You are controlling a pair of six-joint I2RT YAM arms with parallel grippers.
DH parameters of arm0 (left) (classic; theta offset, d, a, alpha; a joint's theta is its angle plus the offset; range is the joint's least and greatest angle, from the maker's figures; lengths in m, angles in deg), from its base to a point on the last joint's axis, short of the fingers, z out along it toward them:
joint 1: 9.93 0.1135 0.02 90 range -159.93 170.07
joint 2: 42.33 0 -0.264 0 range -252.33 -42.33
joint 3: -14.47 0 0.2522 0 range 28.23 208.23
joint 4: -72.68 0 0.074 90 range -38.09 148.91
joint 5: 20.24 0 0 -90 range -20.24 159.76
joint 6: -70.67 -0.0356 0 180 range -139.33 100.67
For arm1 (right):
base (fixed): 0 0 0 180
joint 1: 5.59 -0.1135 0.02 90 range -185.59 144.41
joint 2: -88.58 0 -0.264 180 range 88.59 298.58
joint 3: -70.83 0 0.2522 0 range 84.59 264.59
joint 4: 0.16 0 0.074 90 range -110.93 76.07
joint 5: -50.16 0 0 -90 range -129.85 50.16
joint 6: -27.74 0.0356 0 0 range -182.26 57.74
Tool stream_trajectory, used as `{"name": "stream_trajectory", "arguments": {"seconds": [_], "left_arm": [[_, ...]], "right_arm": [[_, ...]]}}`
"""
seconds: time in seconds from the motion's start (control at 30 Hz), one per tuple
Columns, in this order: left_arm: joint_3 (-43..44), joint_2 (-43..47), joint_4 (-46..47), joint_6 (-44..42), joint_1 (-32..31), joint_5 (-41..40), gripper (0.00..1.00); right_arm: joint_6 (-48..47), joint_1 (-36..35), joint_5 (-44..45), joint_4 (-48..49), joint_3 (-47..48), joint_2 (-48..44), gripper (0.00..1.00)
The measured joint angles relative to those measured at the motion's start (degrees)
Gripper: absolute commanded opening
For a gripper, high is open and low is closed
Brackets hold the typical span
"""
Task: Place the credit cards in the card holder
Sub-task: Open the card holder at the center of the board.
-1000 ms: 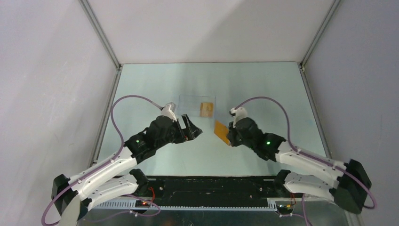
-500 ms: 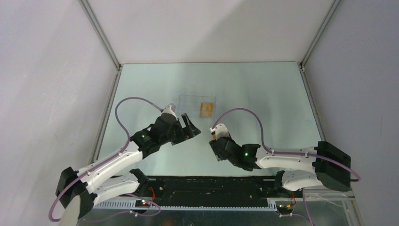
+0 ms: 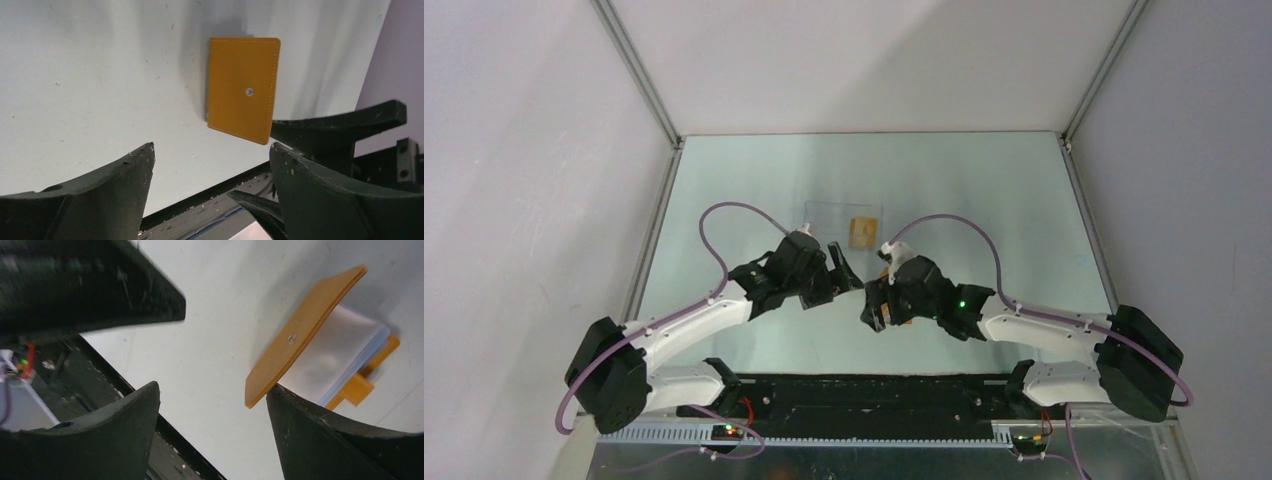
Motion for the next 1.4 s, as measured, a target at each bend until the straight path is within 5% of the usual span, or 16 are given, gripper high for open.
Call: {"name": "stream_trajectory", "arguments": {"seconds": [0.47, 0.93, 1.07, 1.2, 1.4], "left_arm": [[0.5, -0.7, 2.3, -0.7, 0.0, 1.4, 0.88], [2.8, -12.1, 4.7, -7.9, 0.1, 2.8, 0.53], [4.2, -13.4, 6.5, -9.1, 0.1, 3.2, 0.54], [4.3, -14.0, 8.0, -9.8, 0.1, 4.1, 0.76], [3.7, -14.4, 9.7, -9.9, 0.5, 4.8, 0.80]], "right_arm": [[2.1, 6.8, -22.0, 15.8, 0.0, 7.4, 0.83], [5.0, 10.8, -29.6, 21.0, 0.0, 12.2, 0.83], [5.0, 11.1, -30.4, 20.9, 0.0, 12.2, 0.83], [5.1, 11.4, -31.1, 20.8, 0.0, 12.2, 0.83], [5.1, 12.8, -31.9, 18.3, 0.0, 11.5, 0.84]]}}
